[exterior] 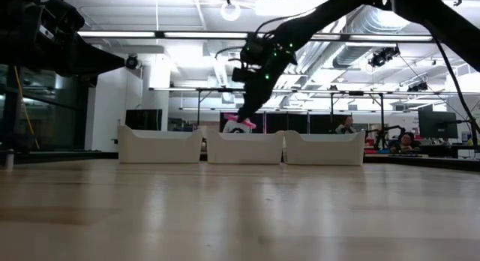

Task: Pick & Place Markers
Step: Put the pink pen into the middle white bin, then return to Home Position

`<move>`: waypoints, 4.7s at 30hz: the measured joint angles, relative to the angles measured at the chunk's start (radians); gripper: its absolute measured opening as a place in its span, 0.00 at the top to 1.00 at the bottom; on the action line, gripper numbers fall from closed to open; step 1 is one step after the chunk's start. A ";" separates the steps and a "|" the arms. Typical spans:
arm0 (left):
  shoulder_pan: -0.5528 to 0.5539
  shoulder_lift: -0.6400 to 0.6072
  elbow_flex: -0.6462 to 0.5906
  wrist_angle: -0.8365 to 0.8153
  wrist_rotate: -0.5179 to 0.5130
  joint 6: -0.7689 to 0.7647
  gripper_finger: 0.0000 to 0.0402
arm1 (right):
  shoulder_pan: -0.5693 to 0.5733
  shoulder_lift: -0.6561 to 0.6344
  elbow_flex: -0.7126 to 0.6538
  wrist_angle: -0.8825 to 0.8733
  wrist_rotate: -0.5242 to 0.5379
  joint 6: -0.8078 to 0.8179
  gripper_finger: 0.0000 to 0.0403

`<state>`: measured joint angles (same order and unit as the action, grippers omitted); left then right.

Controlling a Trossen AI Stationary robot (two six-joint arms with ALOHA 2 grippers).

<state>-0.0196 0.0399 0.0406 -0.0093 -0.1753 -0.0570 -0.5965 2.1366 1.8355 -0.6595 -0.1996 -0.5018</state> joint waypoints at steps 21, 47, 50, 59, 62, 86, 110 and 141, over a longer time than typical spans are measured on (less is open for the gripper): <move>0.000 0.000 0.000 0.000 0.000 0.000 0.98 | 0.008 0.052 0.000 -0.106 0.084 -0.128 0.83; 0.000 0.000 0.000 0.000 0.000 0.000 0.98 | 0.191 -0.148 0.114 -0.346 0.133 0.335 0.64; 0.000 0.000 0.000 0.000 0.000 0.000 0.98 | 0.237 -0.194 0.114 -0.386 0.102 0.400 0.64; 0.000 0.000 0.000 0.000 0.000 0.000 0.98 | 0.449 -0.222 0.049 -0.274 0.115 0.538 0.64; 0.000 0.000 0.000 0.000 0.000 0.000 0.98 | 0.514 -0.239 -0.083 -0.146 0.115 0.605 0.64; 0.000 0.000 0.000 0.000 0.001 0.000 0.98 | 0.769 -0.966 -1.324 0.934 0.593 1.240 0.64; 0.000 0.000 0.000 0.000 0.001 0.000 0.98 | 0.638 -1.674 -1.822 1.378 0.272 0.922 0.64; 0.000 0.000 0.000 0.000 0.000 0.000 0.98 | 0.614 -2.076 -1.821 0.675 0.250 0.813 0.64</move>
<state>-0.0196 0.0399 0.0406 -0.0093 -0.1749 -0.0570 0.0176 0.0610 0.0143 0.0155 0.0502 0.3109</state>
